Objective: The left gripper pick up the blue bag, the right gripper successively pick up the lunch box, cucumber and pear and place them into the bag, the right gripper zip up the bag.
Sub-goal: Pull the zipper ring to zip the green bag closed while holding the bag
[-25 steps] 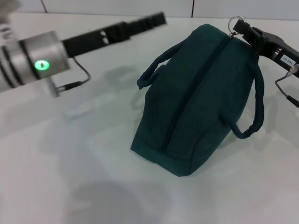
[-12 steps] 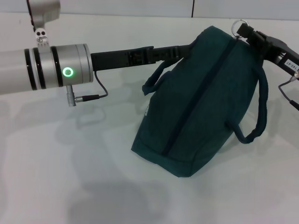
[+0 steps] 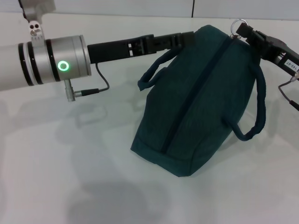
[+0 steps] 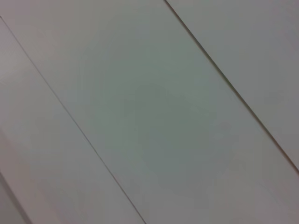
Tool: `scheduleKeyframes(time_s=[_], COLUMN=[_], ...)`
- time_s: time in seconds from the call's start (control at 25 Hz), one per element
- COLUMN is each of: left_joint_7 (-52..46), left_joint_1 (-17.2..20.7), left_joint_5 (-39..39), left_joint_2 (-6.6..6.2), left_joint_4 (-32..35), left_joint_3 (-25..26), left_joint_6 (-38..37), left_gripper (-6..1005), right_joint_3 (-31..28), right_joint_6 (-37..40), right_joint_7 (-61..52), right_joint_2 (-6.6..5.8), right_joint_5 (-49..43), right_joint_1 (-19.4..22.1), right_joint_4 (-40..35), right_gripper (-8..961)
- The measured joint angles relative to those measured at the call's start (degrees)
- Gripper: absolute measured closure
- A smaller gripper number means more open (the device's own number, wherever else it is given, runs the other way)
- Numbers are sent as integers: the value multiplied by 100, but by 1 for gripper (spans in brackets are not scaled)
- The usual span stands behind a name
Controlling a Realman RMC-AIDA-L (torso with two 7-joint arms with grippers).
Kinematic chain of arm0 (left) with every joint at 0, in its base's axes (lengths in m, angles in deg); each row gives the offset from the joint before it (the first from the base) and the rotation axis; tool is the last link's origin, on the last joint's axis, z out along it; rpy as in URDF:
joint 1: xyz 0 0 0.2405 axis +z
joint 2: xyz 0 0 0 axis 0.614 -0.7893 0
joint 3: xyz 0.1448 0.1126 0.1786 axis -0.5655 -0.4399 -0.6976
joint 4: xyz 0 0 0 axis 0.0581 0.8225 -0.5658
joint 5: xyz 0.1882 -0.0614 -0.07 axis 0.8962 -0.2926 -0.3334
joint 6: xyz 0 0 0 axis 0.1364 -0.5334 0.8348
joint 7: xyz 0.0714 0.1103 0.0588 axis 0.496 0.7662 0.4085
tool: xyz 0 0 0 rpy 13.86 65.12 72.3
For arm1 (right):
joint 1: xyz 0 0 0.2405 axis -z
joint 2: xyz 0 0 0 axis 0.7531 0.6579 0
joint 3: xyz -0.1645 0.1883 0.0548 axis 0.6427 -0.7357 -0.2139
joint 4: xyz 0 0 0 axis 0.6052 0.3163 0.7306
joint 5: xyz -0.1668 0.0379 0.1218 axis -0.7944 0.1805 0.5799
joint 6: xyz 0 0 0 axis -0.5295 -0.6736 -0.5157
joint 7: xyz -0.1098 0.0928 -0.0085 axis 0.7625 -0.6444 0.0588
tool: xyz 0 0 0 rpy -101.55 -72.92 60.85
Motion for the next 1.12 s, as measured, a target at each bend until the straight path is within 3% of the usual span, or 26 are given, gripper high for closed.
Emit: scheduleKeyframes(time_s=[0.72,1.12], left_joint_7=[50,37], left_joint_1=[-37,-37], left_joint_5=[116,23], left_joint_2=[-1,18], left_joint_4=[7,13], left_joint_3=[-536,-592], left_joint_6=[322,326], left_gripper=[266,509], right_joint_3=[0,-1], right_joint_6=[132,195], right_joint_7=[-6,-23], right_joint_2=[0,0], right_joint_5=[10,17], right_joint_1=[20,93], right_joint_4=[14,23], right_gripper=[949,948])
